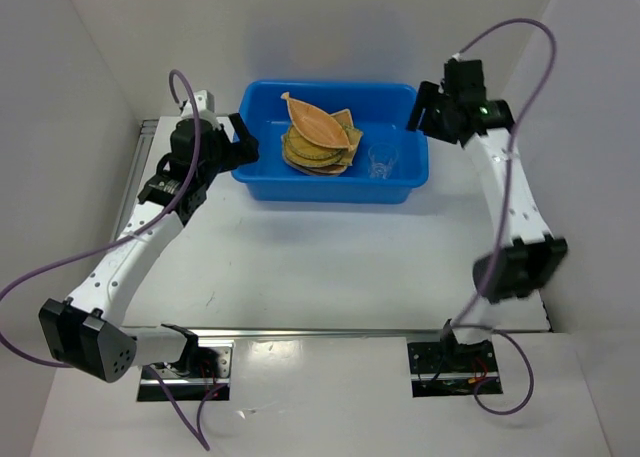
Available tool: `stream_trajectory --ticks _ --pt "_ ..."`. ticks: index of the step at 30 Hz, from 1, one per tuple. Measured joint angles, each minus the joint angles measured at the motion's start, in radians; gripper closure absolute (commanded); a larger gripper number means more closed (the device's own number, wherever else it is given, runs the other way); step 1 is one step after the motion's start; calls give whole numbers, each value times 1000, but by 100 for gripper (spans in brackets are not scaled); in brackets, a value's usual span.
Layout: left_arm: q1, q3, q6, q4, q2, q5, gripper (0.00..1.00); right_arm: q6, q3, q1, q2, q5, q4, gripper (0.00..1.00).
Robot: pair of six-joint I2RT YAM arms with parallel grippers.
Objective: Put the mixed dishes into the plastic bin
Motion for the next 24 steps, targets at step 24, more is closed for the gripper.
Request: stream_trajectory --ticks 24 --pt "28 -276 -164 -357 -746 -72 0 615 -1388 10 -1820 -333 219 0"
